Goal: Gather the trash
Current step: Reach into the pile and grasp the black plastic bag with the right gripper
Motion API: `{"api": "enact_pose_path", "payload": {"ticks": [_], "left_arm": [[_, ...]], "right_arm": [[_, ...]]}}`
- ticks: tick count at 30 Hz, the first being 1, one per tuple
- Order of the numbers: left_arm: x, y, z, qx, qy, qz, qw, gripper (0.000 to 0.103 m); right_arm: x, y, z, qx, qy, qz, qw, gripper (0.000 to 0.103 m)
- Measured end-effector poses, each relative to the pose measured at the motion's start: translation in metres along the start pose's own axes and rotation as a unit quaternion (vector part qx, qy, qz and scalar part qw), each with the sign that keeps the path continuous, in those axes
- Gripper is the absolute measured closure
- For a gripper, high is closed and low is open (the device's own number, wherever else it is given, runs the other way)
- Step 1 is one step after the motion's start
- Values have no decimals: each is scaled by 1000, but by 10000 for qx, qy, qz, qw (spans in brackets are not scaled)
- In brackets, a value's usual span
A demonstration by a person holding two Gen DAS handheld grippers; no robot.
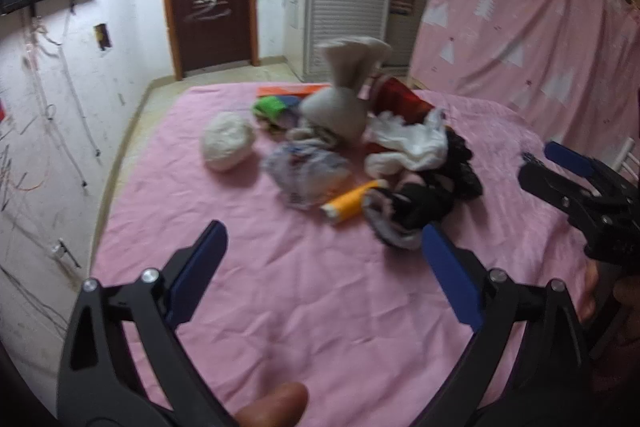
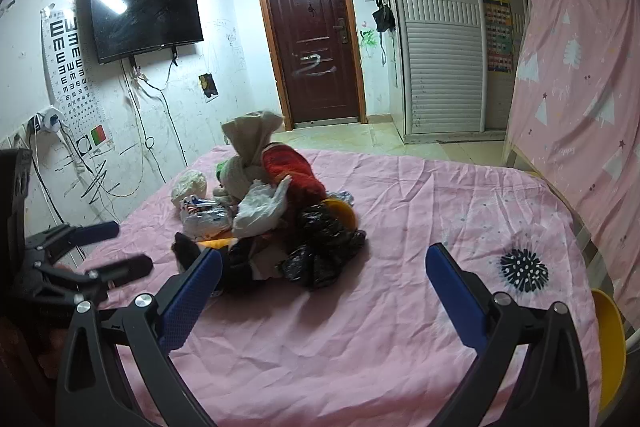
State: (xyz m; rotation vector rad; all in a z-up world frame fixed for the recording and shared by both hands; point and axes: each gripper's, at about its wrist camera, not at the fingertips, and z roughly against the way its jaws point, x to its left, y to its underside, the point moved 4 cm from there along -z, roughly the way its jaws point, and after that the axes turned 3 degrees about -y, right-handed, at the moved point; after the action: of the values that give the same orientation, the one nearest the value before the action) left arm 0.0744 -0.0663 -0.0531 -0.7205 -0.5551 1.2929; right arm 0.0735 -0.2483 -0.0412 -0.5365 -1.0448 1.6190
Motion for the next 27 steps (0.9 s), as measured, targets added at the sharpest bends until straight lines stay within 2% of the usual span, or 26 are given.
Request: {"api": "enact_pose_path", "payload": {"ticks": [5,12,13,14,15,16,17,19,21,27], "left_arm": [[-22,-6,-20,219,149,-195,9995,18],[-41,-8,-45,499,309,-309,9978,19],[-42,-8,-46,520,351,-300,9976,22],[-44,-7,-49,554,404,-284,9972,31],[-46,-6,-51,596,437,-279,9969,35],[-47,-4,-54,656,519,-236,9962,46],[-47,-4,-55,665,612,-190,9957,49],[-46,-4,-55,604,683,-140,9957,53],[-46,-3,-53,565,730,-144,9956,57],[-36,-1,-40,436,942,-41,9946,61]], "right_arm": [[-7,-2,-5,134,-14,31,9999,8],[-8,-4,-23,433,-269,46,9987,8],[-7,-5,-27,479,-309,50,9984,8],[-7,-7,-30,511,-338,54,9981,8],[-6,-8,-34,558,-371,57,9977,8],[-6,-10,-39,622,-398,56,9973,8],[-5,-10,-43,688,-416,43,9968,10],[-6,-11,-52,812,-470,-18,9956,19],[-8,-11,-61,936,-504,-92,9943,32],[-14,-9,-80,1244,-509,-221,9907,46]]}}
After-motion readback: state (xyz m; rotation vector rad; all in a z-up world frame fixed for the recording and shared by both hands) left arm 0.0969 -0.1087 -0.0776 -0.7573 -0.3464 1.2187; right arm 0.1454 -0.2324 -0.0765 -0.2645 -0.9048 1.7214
